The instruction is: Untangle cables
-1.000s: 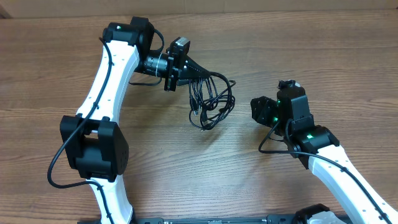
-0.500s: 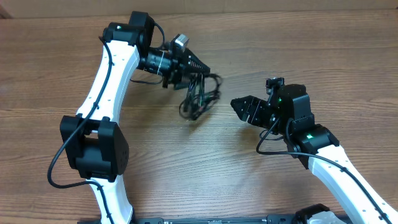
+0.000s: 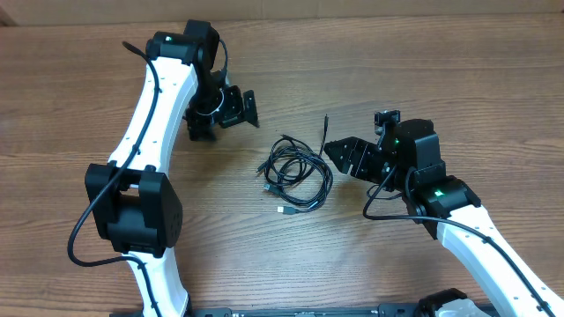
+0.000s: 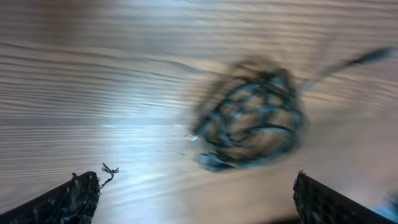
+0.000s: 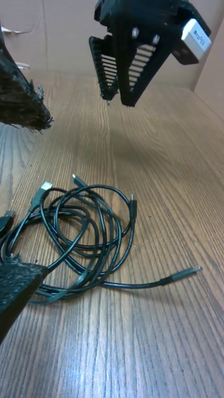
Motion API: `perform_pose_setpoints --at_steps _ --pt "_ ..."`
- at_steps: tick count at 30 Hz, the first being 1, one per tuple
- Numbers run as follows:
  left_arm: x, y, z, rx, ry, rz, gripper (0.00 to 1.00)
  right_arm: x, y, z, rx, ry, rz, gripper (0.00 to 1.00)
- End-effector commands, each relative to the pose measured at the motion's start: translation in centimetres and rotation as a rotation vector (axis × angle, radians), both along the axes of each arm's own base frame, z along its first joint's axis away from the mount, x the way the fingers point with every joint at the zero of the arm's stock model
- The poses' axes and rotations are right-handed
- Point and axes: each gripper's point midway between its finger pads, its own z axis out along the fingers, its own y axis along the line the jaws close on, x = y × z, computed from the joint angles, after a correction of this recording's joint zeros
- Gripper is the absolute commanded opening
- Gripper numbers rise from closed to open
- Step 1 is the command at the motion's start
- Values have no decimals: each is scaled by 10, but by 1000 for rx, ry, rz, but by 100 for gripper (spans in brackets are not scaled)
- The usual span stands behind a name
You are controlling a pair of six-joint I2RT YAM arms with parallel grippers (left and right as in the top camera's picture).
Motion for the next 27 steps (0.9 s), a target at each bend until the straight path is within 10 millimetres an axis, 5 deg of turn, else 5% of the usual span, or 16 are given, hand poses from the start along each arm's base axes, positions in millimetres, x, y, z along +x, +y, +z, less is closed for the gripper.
perform_pose_setpoints --at_steps 1,5,13,27 --pt "7 21 8 140 -69 -5 100 1 1 2 0 -13 13 69" --pt "9 17 8 135 -78 -1 100 0 1 1 -8 -19 21 70" --pt "12 0 7 158 -118 -44 100 -3 -1 -5 -133 -123 141 99" --pt "34 -1 9 234 -226 -56 99 0 0 -68 -310 -119 343 97"
